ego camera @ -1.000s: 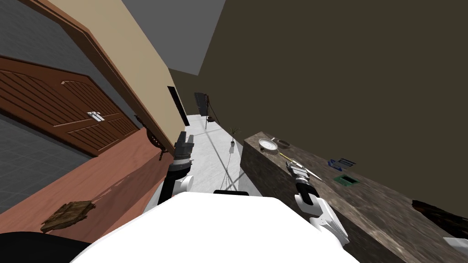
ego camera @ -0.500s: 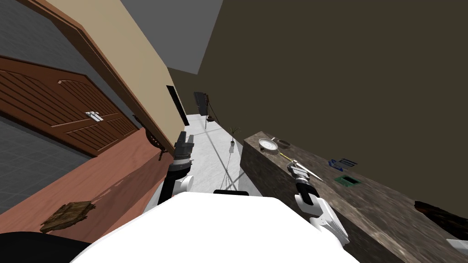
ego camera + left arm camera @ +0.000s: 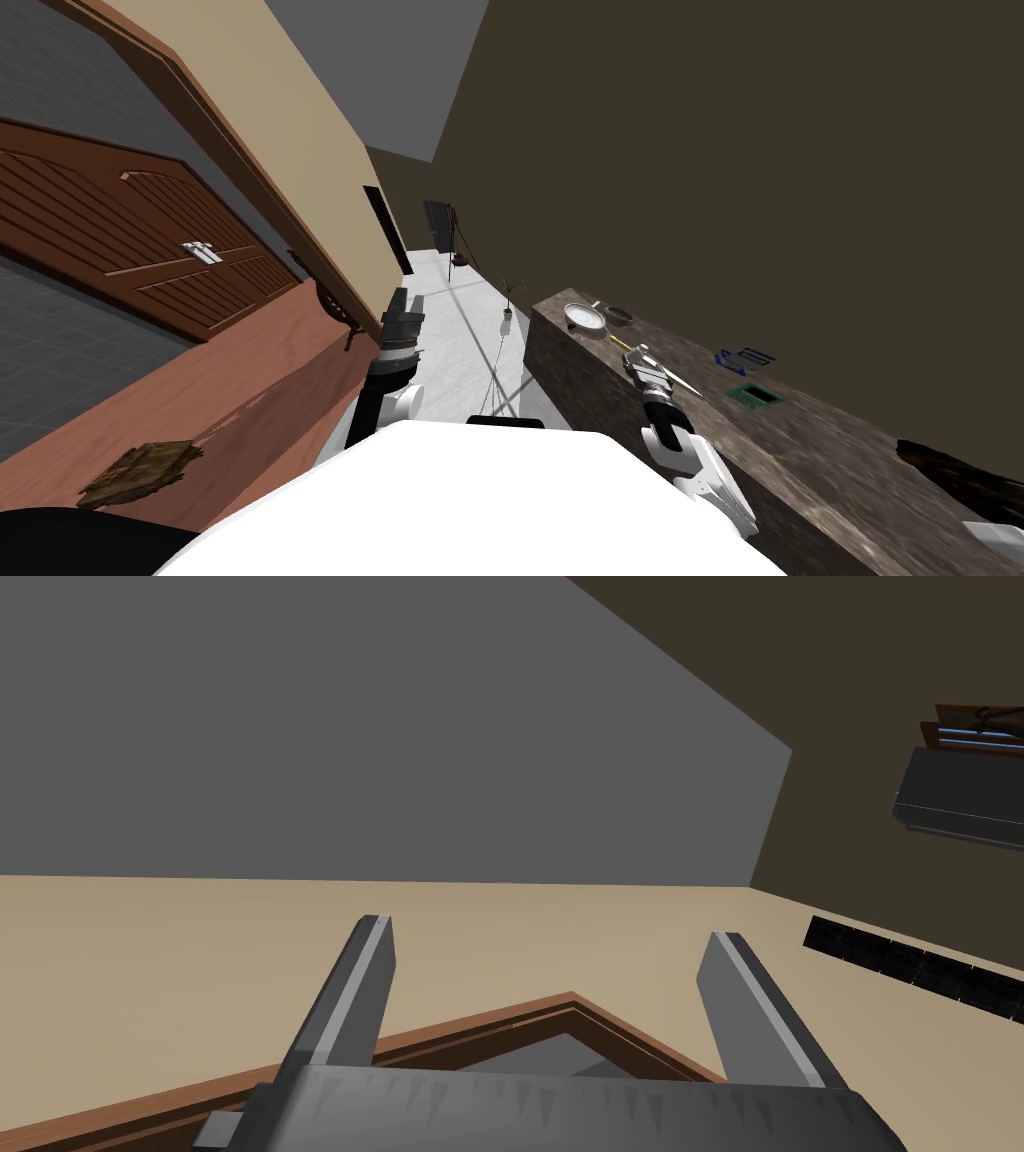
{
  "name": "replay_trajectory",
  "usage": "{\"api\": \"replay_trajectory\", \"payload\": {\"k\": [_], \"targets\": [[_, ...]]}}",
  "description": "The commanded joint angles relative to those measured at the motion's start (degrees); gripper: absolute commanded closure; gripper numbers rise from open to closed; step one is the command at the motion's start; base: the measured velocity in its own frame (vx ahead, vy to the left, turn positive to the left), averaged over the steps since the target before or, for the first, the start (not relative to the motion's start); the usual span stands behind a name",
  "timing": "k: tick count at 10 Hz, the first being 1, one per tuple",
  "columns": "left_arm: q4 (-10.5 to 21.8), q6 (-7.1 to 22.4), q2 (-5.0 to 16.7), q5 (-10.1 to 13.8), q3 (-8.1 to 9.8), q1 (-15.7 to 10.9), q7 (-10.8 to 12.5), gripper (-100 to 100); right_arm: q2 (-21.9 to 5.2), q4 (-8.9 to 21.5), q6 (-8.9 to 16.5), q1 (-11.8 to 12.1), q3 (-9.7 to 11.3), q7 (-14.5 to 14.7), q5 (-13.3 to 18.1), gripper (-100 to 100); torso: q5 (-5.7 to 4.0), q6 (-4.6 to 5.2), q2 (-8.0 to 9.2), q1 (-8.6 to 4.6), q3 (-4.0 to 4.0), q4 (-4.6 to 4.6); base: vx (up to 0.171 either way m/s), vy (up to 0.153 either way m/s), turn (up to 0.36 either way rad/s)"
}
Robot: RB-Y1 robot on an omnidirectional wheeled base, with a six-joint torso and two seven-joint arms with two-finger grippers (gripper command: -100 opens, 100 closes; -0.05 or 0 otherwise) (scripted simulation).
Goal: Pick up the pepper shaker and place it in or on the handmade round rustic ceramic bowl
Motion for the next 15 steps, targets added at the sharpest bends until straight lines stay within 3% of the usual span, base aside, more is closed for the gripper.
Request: {"api": "replay_trajectory", "payload": {"k": [1,6,12,15], "targets": [[0.0,0.0,0.0,0.0,0.00,0.0,0.0,0,1.1,0.7,-1.9,-0.5,0.1,0.8,-0.1,-100,0.00,0.00,0.00,0.00,0.00,0.00,-0.009,-0.109,-0.001],[0.0,0.0,0.0,0.0,0.00,0.0,0.0,0,4.8,1.8,-7.5,-0.8,0.7,2.6,-0.5,-100,-0.02,-0.01,-0.02,-0.05,-0.01,0.00,-0.001,-0.101,-0.003],[0.0,0.0,0.0,0.0,0.00,0.0,0.0,0,5.8,3.1,-13.9,-1.1,1.6,4.7,-1.0,-100,-0.01,0.00,0.04,-0.03,0.03,0.01,-0.008,-0.097,-0.003],[0.0,0.0,0.0,0.0,0.00,0.0,0.0,0,9.1,3.5,-16.1,-1.3,1.8,5.4,-1.2,-100,0.00,0.00,0.02,0.05,0.01,0.00,-0.002,-0.077,-0.003]]}}
